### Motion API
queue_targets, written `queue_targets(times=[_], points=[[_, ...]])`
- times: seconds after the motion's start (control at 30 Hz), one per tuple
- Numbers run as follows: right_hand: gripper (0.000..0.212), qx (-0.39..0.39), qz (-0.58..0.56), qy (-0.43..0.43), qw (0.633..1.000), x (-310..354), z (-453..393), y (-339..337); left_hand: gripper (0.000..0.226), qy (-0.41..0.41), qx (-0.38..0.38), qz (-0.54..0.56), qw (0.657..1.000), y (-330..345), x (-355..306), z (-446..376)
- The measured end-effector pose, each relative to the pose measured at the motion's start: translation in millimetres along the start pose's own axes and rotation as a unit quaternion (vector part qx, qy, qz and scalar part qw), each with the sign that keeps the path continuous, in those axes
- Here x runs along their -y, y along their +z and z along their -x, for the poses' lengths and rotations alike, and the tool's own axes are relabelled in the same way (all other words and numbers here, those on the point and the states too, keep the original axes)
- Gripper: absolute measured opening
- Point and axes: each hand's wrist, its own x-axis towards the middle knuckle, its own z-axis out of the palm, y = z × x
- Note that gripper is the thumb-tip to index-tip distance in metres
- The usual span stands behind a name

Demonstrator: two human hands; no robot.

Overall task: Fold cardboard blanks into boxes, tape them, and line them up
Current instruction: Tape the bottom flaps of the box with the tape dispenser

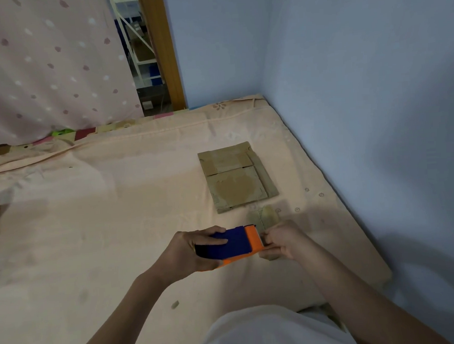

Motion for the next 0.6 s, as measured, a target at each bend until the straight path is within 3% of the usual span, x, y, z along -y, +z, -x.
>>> queue_targets(times=[0.3,0.6], points=[[0.004,-0.05,0.038,-0.059,0.996,-3,8,-25,0.045,-0.017,-0.014,0.044,0.999,4,14,17],[0.006,-0.103,0.068,-0.035,0.992,-13,0,-31,0.047,0.01,-0.013,0.048,0.999,26,25,18]])
